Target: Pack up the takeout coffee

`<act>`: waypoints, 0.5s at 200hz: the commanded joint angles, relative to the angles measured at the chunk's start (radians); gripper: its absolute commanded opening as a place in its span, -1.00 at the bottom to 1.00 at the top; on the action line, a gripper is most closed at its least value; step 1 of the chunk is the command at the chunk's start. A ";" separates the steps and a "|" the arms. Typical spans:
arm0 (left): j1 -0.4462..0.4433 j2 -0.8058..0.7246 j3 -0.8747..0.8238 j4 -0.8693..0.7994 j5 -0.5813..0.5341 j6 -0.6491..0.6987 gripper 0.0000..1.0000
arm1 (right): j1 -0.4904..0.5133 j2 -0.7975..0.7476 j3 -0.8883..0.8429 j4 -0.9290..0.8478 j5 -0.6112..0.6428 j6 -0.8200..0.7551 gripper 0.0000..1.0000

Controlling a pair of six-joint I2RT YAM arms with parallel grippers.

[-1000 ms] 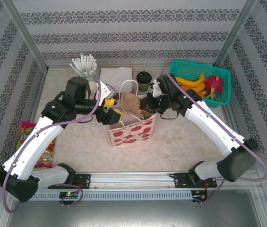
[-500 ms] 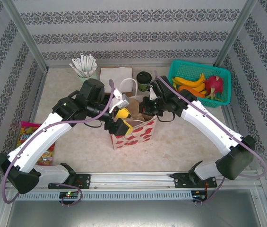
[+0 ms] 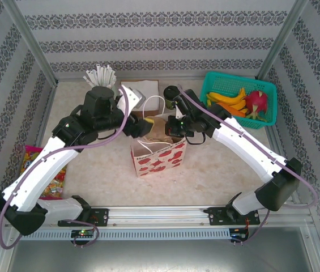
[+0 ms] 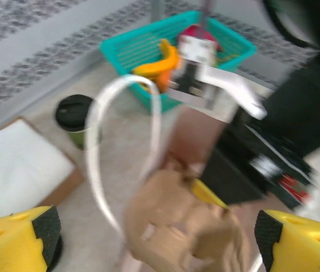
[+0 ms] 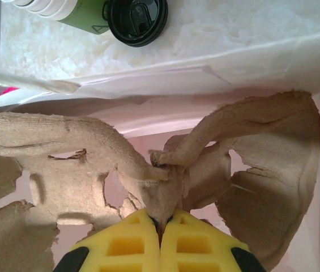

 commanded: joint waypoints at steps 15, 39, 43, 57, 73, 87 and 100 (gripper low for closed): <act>0.019 0.133 0.124 -0.051 -0.194 -0.015 0.65 | 0.021 0.027 0.053 -0.059 0.069 -0.051 -1.00; 0.030 0.211 0.194 -0.074 -0.145 -0.005 0.29 | 0.031 0.042 0.075 -0.075 0.079 -0.067 -1.00; 0.032 0.221 0.203 -0.069 -0.134 -0.005 0.23 | 0.033 0.043 0.077 -0.076 0.082 -0.070 -1.00; 0.033 0.249 0.219 -0.055 -0.122 -0.011 -0.04 | 0.039 0.047 0.083 -0.082 0.089 -0.081 -1.00; 0.038 0.281 0.248 -0.054 -0.131 -0.013 -0.02 | 0.041 0.048 0.088 -0.091 0.090 -0.091 -1.00; 0.040 0.304 0.270 -0.059 -0.137 -0.008 0.28 | 0.041 0.048 0.090 -0.099 0.088 -0.100 -1.00; 0.049 0.314 0.281 -0.054 -0.088 0.008 0.35 | 0.042 0.048 0.091 -0.107 0.079 -0.113 -1.00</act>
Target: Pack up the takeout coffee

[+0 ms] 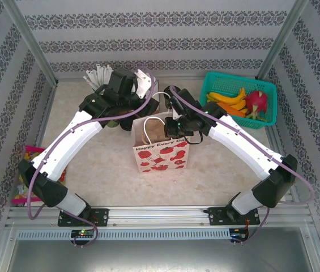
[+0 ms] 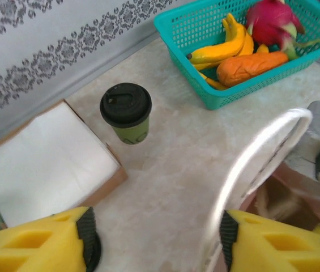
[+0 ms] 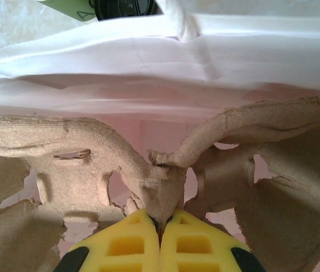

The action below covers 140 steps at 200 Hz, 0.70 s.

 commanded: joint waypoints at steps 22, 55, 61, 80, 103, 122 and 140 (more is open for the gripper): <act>0.056 0.040 0.079 -0.004 0.213 0.029 0.22 | 0.013 0.003 0.028 -0.035 -0.012 -0.063 -1.00; 0.075 0.107 0.173 -0.072 0.293 0.015 -0.58 | 0.014 0.013 0.030 -0.041 -0.008 -0.066 -1.00; 0.075 0.111 0.175 -0.073 0.303 0.008 -0.65 | 0.017 0.017 0.029 -0.040 -0.012 -0.072 -1.00; 0.075 0.115 0.167 -0.063 0.294 -0.039 -0.87 | 0.033 0.035 0.029 -0.051 -0.027 -0.104 -1.00; 0.075 0.129 0.185 -0.084 0.177 -0.127 -1.00 | 0.037 0.045 0.022 -0.090 -0.062 -0.132 -1.00; 0.075 0.133 0.189 -0.088 0.168 -0.169 -1.00 | 0.032 0.060 0.022 -0.132 -0.071 -0.131 -1.00; 0.075 0.132 0.180 -0.071 0.211 -0.198 -1.00 | 0.035 0.087 0.036 -0.170 -0.096 -0.141 -1.00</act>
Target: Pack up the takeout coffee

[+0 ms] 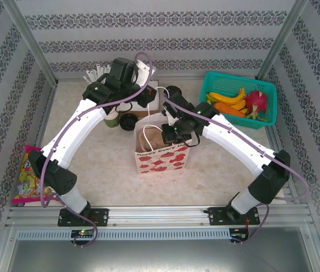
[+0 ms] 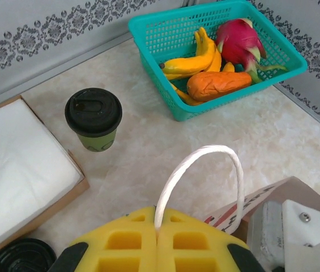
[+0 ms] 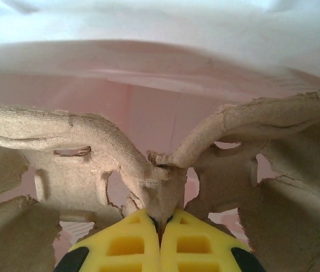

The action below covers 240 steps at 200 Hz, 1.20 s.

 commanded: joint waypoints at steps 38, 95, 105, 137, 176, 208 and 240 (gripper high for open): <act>0.004 -0.014 -0.007 0.030 -0.023 -0.131 -1.00 | 0.016 0.062 0.051 -0.126 -0.070 -0.073 -1.00; 0.004 -0.100 -0.143 0.194 0.111 -0.100 -1.00 | 0.014 0.130 0.080 -0.171 -0.119 -0.080 -1.00; 0.005 -0.108 -0.159 0.207 0.143 -0.090 -1.00 | 0.013 0.141 0.090 -0.175 -0.119 -0.070 -1.00; 0.005 -0.135 -0.193 0.224 0.158 -0.067 -0.99 | 0.008 0.172 0.125 -0.199 -0.108 -0.035 -1.00; 0.005 -0.186 -0.215 0.188 0.158 -0.014 -0.20 | 0.003 0.185 0.149 -0.220 -0.110 -0.003 -1.00; 0.004 -0.317 -0.314 0.158 0.115 -0.003 0.20 | 0.004 0.192 0.173 -0.227 -0.111 0.004 -1.00; 0.004 -0.434 -0.412 0.090 0.162 -0.005 0.36 | 0.004 0.192 0.177 -0.225 -0.101 0.012 -1.00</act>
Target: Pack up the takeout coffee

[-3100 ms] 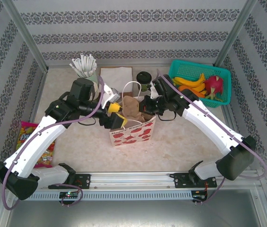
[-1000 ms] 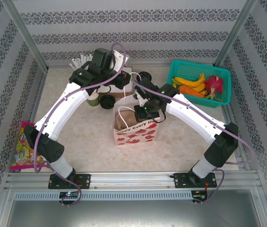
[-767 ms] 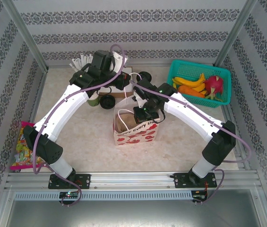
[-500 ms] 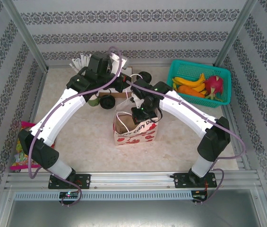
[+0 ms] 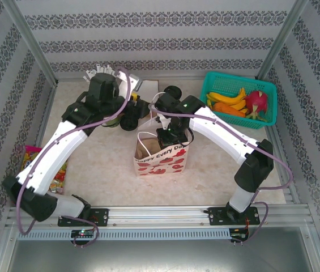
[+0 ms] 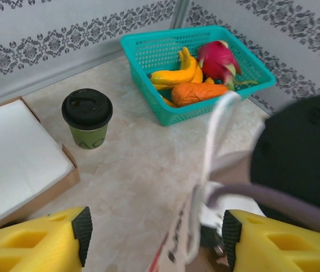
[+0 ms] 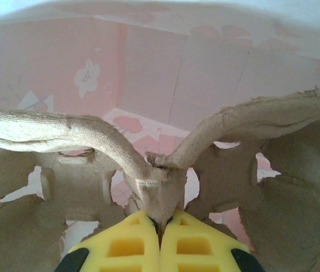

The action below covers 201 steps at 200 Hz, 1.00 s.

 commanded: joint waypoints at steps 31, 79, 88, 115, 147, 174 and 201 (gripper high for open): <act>-0.019 -0.183 -0.131 -0.138 0.154 -0.006 0.38 | -0.001 0.024 0.025 0.005 0.021 0.038 -1.00; -0.038 -0.232 -0.148 -0.238 0.191 -0.142 0.42 | -0.002 0.018 0.026 0.010 0.043 0.049 -1.00; -0.043 -0.225 -0.138 -0.272 0.176 -0.184 0.40 | 0.000 0.017 0.025 0.014 0.047 0.052 -1.00; -0.051 -0.222 -0.111 -0.358 0.124 -0.315 0.36 | 0.003 0.012 0.013 0.027 0.053 0.065 -1.00; -0.055 -0.223 -0.105 -0.351 0.130 -0.402 0.34 | 0.011 0.013 0.015 0.033 0.057 0.068 -1.00; -0.076 -0.178 -0.093 -0.318 0.169 -0.401 0.07 | 0.015 0.016 0.015 0.037 0.067 0.067 -1.00; -0.084 -0.134 -0.065 -0.356 0.144 -0.390 0.05 | 0.019 0.010 0.014 0.041 0.072 0.068 -1.00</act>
